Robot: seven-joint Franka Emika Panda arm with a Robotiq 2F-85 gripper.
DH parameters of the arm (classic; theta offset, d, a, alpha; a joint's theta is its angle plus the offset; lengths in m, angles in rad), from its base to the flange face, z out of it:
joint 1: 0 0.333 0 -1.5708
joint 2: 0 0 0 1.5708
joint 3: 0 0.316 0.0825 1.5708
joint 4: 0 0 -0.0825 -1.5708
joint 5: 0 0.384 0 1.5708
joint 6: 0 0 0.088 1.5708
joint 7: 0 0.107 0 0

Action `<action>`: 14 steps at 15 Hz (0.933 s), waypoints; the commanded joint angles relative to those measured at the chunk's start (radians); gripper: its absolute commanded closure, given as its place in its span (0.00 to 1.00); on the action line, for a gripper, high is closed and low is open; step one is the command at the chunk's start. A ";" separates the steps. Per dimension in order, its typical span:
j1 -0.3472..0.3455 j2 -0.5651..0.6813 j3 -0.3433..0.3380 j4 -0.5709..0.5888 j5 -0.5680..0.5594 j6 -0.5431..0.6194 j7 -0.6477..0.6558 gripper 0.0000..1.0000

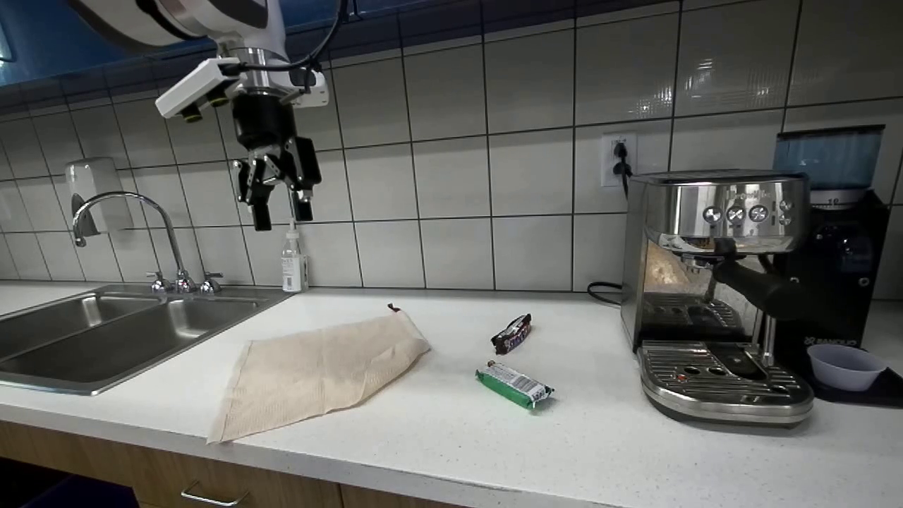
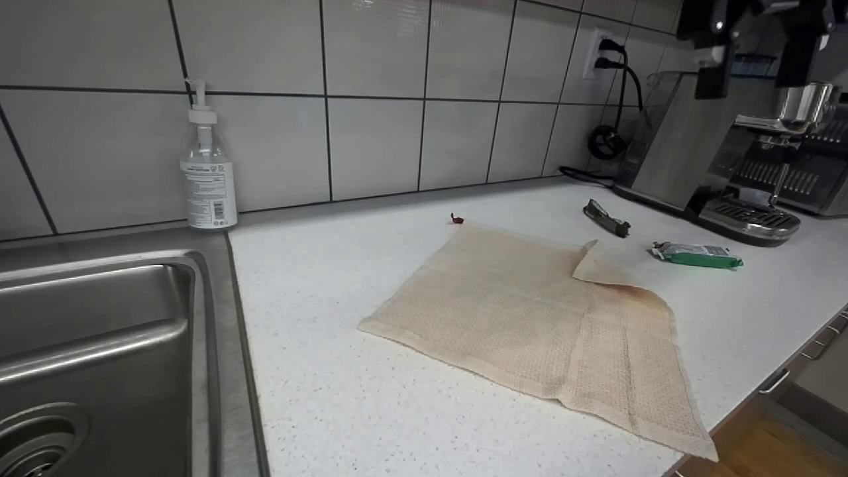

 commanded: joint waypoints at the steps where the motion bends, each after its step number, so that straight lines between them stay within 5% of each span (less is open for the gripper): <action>1: 0.007 -0.006 -0.011 -0.055 -0.008 0.100 0.029 0.00; 14: -0.005 0.077 -0.043 -0.146 -0.003 0.372 0.083 0.00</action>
